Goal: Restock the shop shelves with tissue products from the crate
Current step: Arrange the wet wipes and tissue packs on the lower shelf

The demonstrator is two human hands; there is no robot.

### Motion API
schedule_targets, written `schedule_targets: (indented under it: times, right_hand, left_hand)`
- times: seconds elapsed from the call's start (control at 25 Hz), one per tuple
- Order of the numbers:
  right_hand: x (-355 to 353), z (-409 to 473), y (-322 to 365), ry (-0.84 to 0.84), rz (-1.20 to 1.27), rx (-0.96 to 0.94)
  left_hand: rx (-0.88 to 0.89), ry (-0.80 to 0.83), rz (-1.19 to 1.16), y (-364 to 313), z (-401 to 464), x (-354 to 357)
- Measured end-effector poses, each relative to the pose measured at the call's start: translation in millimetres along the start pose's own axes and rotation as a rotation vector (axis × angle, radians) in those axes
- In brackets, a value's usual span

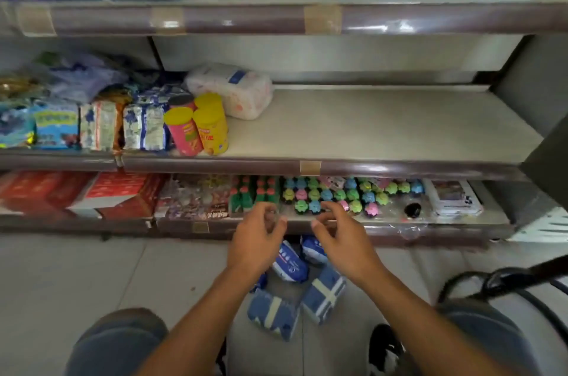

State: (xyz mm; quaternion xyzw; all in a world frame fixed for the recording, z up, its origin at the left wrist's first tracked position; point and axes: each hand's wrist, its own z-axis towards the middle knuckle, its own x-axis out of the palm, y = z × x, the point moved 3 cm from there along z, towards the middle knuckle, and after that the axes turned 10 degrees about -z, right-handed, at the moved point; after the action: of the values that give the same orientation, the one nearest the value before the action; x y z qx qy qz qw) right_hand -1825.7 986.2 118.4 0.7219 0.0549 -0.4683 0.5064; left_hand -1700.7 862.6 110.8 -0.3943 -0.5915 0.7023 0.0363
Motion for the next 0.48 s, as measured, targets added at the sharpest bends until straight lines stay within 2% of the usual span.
schedule_targets:
  times: [0.12, 0.32, 0.48]
  right_hand:
    - [56, -1, -46, 0.097, 0.031, 0.160]
    - [163, -2, -121, 0.188, 0.027, 0.370]
    - [235, -32, -170, 0.290, 0.079, 0.593]
  left_hand:
    - [-0.208, -0.024, -0.088, 75, -10, 31]
    - [-0.413, -0.051, -0.139, 188, -22, 92]
    - [-0.558, 0.027, -0.067, 264, -37, 112]
